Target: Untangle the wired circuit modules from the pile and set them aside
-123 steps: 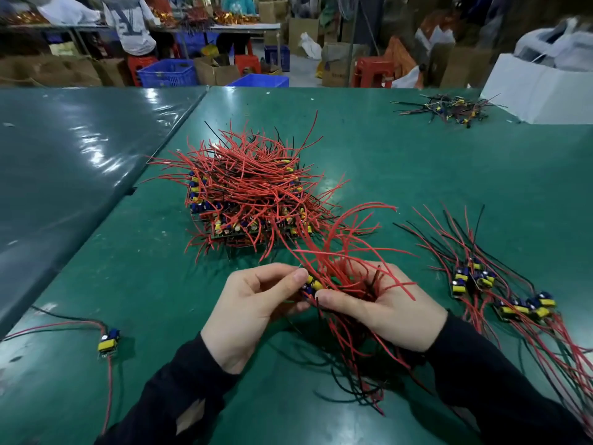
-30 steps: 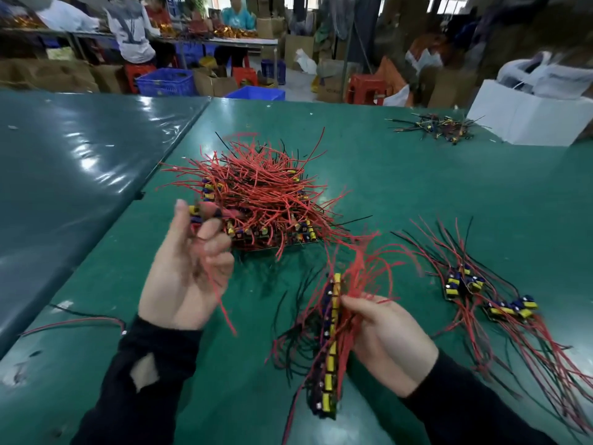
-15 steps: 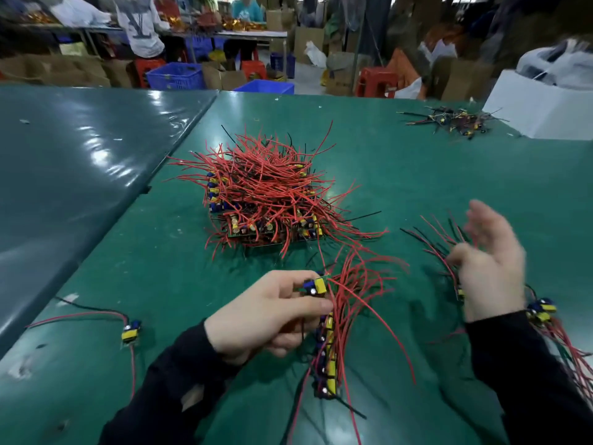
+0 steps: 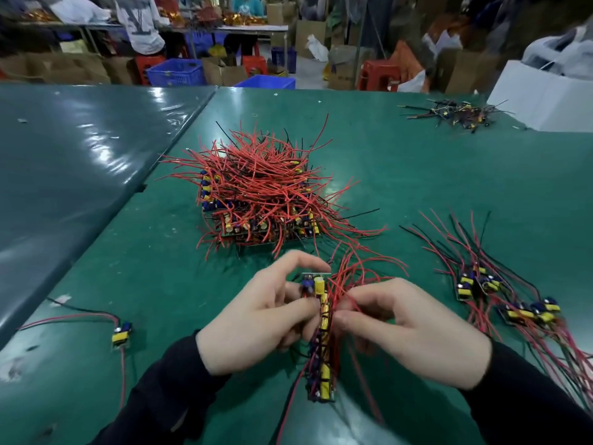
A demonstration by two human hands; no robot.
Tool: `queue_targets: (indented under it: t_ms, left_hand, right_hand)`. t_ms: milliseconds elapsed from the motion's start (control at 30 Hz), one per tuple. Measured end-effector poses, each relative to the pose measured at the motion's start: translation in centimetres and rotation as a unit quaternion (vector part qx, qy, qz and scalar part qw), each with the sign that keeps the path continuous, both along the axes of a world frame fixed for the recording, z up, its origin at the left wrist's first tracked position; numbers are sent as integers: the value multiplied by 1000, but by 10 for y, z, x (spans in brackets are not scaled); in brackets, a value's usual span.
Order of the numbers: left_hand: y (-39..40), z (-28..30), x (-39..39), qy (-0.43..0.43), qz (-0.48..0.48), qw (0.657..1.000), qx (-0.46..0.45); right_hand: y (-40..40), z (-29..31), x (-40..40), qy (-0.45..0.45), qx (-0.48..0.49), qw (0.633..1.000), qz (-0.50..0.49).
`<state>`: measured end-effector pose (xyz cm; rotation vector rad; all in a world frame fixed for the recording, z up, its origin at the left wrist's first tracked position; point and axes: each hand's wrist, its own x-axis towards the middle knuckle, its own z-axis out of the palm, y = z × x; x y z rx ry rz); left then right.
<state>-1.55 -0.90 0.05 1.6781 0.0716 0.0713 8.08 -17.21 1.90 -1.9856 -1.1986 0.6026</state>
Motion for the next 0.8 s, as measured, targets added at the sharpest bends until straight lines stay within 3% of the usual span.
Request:
queue_targets:
  t_ms: [133,233,300,400,467,567,700,800]
  left_hand:
    - [7,0,1,-40,70,996,-24]
    - [9,0,1,-72,69,995,3]
    - [6,0,0,-110,43,991,67]
    - [0,-1,0,-153,33,968,199]
    - [-1,-1,0,-177,34,953,244]
    - [-3,0,1,-213,39,936,276]
    - [0,-3,3,-228,96,935,254]
    - [6,-4,3,-242,125,922,276]
  right_hand:
    - [-15,10,-1,-105,-30,993,-36]
    - [-22,19,-1,-241,-150,959,-21]
    - [-25,25,2,-297,-229,927,10]
    - [-24,30,6,-283,-264,920,60]
    - [-17,28,8,-207,-212,954,50]
    - [0,18,10,13,-36,999,16]
    - [10,6,11,195,80,977,-22]
    - [11,-4,8,249,109,962,-21]
